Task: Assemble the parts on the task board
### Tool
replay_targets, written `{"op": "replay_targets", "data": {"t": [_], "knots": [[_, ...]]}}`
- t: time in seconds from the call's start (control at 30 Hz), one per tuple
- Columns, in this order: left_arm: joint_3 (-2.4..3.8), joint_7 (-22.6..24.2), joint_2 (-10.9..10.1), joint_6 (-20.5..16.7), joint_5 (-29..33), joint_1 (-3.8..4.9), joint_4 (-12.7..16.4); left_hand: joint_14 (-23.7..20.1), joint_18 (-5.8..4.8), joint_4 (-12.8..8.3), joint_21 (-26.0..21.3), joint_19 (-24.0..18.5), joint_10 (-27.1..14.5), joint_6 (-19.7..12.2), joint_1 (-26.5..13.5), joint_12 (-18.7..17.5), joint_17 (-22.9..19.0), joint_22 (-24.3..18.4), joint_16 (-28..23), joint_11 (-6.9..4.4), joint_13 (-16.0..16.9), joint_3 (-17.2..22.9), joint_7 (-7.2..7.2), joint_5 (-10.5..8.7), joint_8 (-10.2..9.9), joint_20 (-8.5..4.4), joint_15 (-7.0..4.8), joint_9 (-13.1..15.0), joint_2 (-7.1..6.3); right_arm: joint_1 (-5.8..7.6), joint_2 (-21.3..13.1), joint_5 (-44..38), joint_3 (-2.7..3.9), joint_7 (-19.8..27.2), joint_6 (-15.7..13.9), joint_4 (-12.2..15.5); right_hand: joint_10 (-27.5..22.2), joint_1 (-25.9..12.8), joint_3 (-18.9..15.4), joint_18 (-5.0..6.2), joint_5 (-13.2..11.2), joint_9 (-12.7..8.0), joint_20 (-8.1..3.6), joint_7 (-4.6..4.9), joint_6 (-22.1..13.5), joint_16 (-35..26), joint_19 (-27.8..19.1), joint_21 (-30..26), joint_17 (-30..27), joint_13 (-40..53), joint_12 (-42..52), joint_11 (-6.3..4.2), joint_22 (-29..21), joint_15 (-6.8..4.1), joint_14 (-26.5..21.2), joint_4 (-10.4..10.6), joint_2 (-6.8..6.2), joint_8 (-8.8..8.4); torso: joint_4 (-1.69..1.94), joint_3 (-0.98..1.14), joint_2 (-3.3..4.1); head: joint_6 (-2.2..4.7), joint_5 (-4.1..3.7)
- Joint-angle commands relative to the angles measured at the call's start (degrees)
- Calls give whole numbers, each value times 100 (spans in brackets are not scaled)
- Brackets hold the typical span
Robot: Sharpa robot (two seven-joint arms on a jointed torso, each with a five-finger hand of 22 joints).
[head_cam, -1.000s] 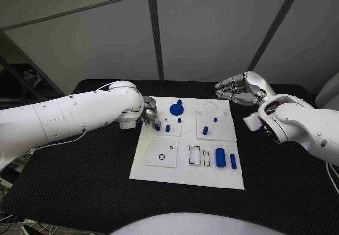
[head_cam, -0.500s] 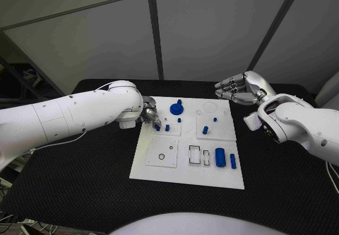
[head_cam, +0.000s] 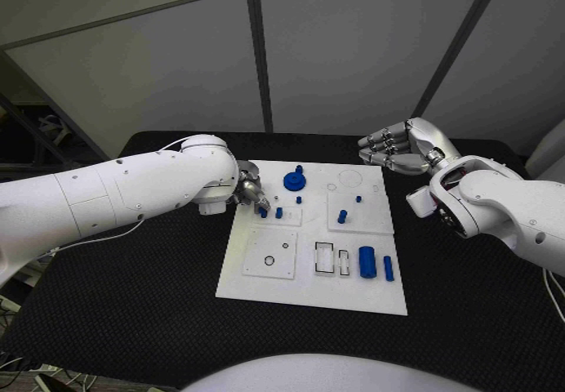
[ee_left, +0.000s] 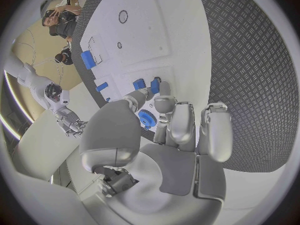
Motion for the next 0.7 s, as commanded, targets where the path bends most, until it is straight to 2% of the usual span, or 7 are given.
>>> {"op": "replay_targets", "data": {"t": [0.03, 0.5, 0.7], "knots": [[-18, -32, 23, 83, -3, -27, 5, 178, -111, -1, 29, 296, 17, 40, -40, 22, 7, 718, 31, 17, 12, -36, 0, -5, -41, -45, -16, -9, -4, 11, -6, 13, 5, 27, 35, 14, -25, -66, -20, 61, 29, -2, -6, 36, -11, 3, 45, -31, -5, -8, -20, 29, -5, 20, -27, -7, 3, -35, -2, 1, -1, -5, 0], [-17, -35, -8, 147, -4, -27, 70, 180, -119, -92, 60, 308, 43, 75, 103, 61, 11, 751, 35, -9, 59, -42, -35, 20, -59, -55, -30, -27, 24, 11, -5, 13, 6, 30, 45, 9, -25, -66, -20, 61, 29, -2, -6, 36, -11, 3, 45, -31, -5, -8, -20, 29, -5, 20, -27, -7, 3, -35, 5, -4, -3, -29, 8], [-17, -45, -26, 54, -23, -27, 75, 179, -104, -384, -3, 288, 18, 30, 492, -1, 6, 708, 30, 1, 13, 243, -7, 50, -101, -66, -32, -47, 58, 11, -2, 13, 5, 32, 48, 4, -25, -66, -20, 61, 29, -2, -6, 36, -11, 3, 45, -31, -5, -8, -20, 29, -5, 20, -27, -7, 3, -35, 0, -4, -5, -16, 16]]}}
